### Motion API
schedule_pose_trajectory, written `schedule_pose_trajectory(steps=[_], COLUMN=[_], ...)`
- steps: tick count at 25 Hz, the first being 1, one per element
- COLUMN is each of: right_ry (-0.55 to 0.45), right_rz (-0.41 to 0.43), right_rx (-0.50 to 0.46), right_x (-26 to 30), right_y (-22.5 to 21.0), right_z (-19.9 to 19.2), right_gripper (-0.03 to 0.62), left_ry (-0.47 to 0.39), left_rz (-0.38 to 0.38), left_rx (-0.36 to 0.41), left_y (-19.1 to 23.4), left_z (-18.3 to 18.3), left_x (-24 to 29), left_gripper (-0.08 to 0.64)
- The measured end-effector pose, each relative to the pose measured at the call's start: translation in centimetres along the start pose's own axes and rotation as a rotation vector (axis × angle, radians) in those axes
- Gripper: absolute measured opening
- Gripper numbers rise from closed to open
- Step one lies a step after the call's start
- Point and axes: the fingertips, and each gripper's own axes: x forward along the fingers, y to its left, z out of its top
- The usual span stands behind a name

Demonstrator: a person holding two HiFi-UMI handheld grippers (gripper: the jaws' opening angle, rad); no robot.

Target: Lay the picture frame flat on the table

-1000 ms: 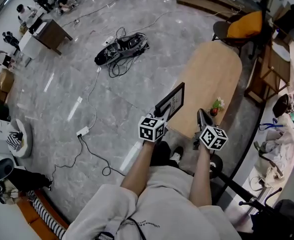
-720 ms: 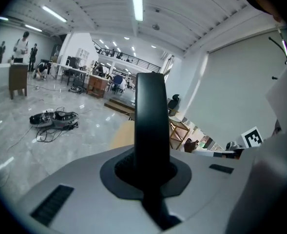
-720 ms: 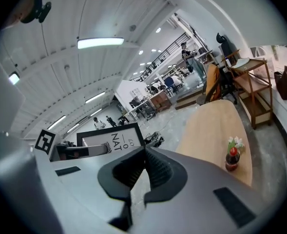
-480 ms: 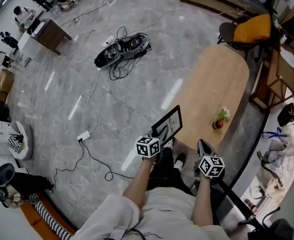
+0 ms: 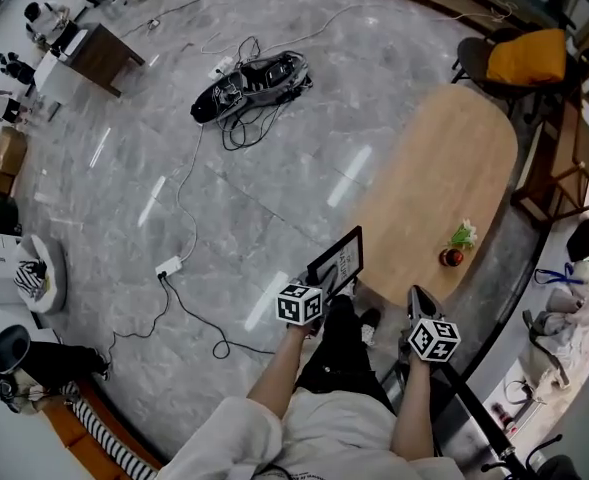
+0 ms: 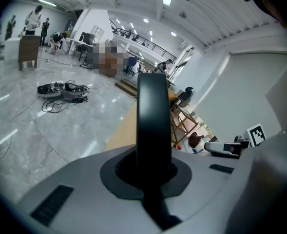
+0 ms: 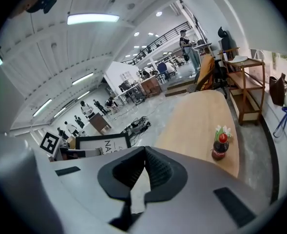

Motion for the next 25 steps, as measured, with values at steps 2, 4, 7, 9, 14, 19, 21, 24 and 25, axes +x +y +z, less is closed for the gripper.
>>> schedule_pose_trajectory(steps=[2,4,7,9,14,19,21,24,25], right_ry=[0.006,0.016,0.025,0.027,0.047,0.091,0.102,0.104,0.105], right_rz=[-0.012,-0.028,-0.051,-0.068,-0.081,-0.13,-0.172,-0.208,-0.213], right_rx=[-0.01,-0.026,-0.022,-0.014,-0.016,0.0,0.025,0.063,0.07], right_x=[0.9,1.4,1.5,1.7,5.1,7.9,8.6,9.5,9.7], right_y=[-0.3,-0.8,-1.8,-2.7,-5.0,-8.8,-10.6,-12.8,-13.3], right_z=[-0.2,-0.5,-0.9,-1.6,-4.1,-7.1,-8.6,-10.2,-10.6], right_gripper=[0.032,0.032,0.032,0.032,0.031,0.032,0.032,0.032,0.032], left_ry=[0.006,0.025,0.077,0.129,0.245,0.329,0.358,0.39,0.395], left_rz=[0.0,-0.007,-0.042,-0.068,-0.14,-0.19,-0.2,-0.219,-0.23], left_rx=[-0.011,-0.016,0.009,0.072,0.226,0.251,0.269,0.262,0.253], left_y=[0.9,1.2,0.8,0.4,0.7,1.4,1.9,2.5,2.4], left_z=[-0.1,-0.4,-1.0,-1.8,-4.2,-7.0,-8.1,-9.5,-9.8], left_x=[1.0,2.2,4.0,4.9,7.8,12.3,14.0,16.8,17.6], left_gripper=[0.028,0.028,0.028,0.028,0.028,0.028,0.028,0.028,0.028])
